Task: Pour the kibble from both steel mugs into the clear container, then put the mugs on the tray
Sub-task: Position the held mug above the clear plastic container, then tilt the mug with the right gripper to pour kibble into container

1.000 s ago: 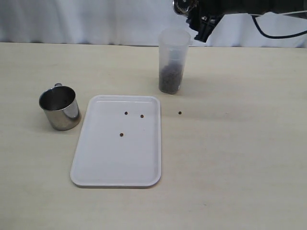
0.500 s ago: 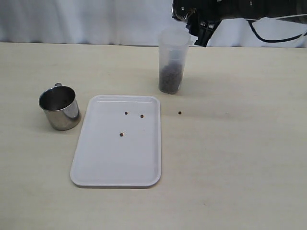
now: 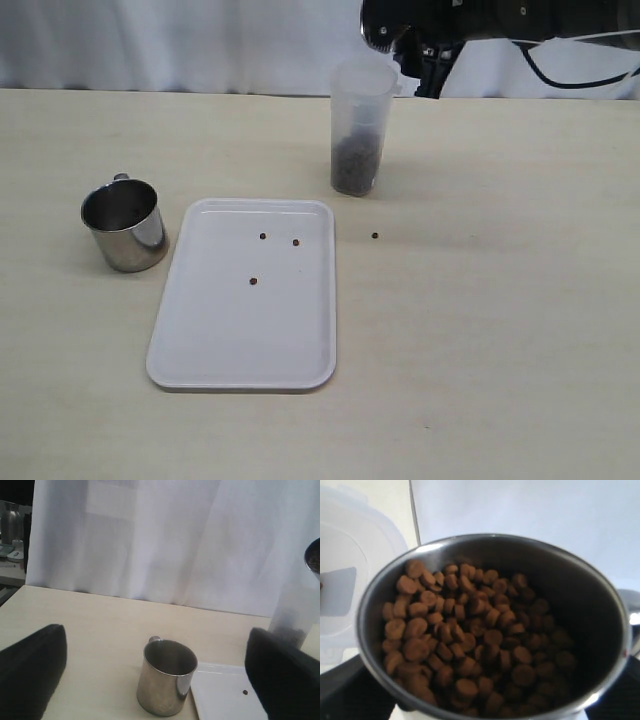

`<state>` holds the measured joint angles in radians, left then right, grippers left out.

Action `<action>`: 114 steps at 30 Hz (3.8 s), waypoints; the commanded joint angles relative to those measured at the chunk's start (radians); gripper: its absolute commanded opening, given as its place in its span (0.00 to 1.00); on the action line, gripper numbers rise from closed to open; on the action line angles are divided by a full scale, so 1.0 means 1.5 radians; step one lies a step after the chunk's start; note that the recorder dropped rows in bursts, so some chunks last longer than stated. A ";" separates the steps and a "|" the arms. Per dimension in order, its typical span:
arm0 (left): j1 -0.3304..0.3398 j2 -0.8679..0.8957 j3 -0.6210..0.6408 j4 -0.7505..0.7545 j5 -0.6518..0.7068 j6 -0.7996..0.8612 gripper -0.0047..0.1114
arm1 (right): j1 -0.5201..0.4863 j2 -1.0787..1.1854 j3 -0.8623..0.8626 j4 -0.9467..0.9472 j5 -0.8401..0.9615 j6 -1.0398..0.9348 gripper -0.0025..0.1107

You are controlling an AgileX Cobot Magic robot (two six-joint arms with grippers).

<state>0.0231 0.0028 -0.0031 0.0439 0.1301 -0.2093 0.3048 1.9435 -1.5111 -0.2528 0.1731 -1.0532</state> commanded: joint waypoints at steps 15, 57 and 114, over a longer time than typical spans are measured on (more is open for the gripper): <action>0.000 -0.002 0.002 -0.001 -0.006 -0.001 0.88 | 0.000 -0.003 -0.008 -0.103 -0.048 -0.005 0.06; 0.000 -0.002 0.002 -0.001 -0.006 -0.001 0.88 | 0.015 0.020 -0.008 -0.181 -0.056 -0.061 0.06; 0.000 -0.002 0.002 -0.001 -0.006 -0.001 0.88 | 0.015 0.042 -0.008 -0.246 -0.099 -0.184 0.06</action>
<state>0.0231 0.0028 -0.0031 0.0439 0.1301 -0.2093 0.3263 2.0070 -1.5127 -0.6117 0.0584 -1.3066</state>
